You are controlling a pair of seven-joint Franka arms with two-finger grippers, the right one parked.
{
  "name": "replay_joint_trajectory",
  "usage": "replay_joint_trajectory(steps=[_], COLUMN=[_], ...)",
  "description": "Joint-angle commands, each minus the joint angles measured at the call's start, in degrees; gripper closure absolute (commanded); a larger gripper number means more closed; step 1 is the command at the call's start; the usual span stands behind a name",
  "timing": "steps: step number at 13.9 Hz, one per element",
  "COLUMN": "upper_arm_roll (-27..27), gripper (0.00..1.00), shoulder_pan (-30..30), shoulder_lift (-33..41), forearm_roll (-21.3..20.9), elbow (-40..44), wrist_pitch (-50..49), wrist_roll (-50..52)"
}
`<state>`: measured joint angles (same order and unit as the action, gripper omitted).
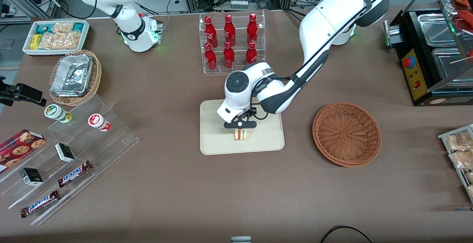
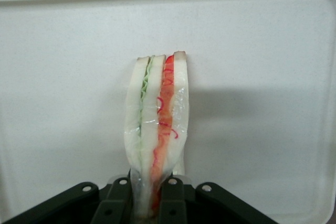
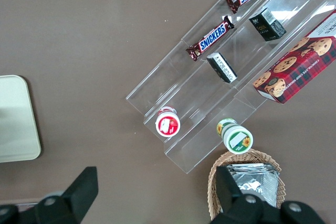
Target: Place sandwich from basket to tray
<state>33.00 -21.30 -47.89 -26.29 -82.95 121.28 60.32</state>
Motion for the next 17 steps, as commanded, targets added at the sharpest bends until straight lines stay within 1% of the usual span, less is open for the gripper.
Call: replay_joint_trajectory(steps=[1,5,7,8,10,11,13,15,17], upper_arm_roll=[-0.4,-0.2,0.1,0.1,-0.2,-0.1,0.0,0.2,0.1], gripper=[0.0,0.0,0.0,0.0,0.0,0.0,0.0,0.0,0.0], shoulder_pan=[-1.1,-0.9,-0.6,-0.5,-0.3,1.8,5.8,10.6,14.5], shoulder_lift=[-1.0,1.2,5.9,9.3,16.4,19.8,26.0,30.2,33.8], forearm_roll=[-1.9,-1.7,-1.0,0.4,0.9,1.2,4.4,5.0,9.2], elbow=[2.1,2.0,2.1,2.1,2.0,1.9,1.5,0.7,0.7], wrist_pitch=[-0.3,-1.6,-6.2,-8.2,-10.7,-13.3,-18.2,-21.1,-24.7], wrist_roll=[1.5,1.6,2.9,4.3,9.1,9.2,8.7,6.8,0.7])
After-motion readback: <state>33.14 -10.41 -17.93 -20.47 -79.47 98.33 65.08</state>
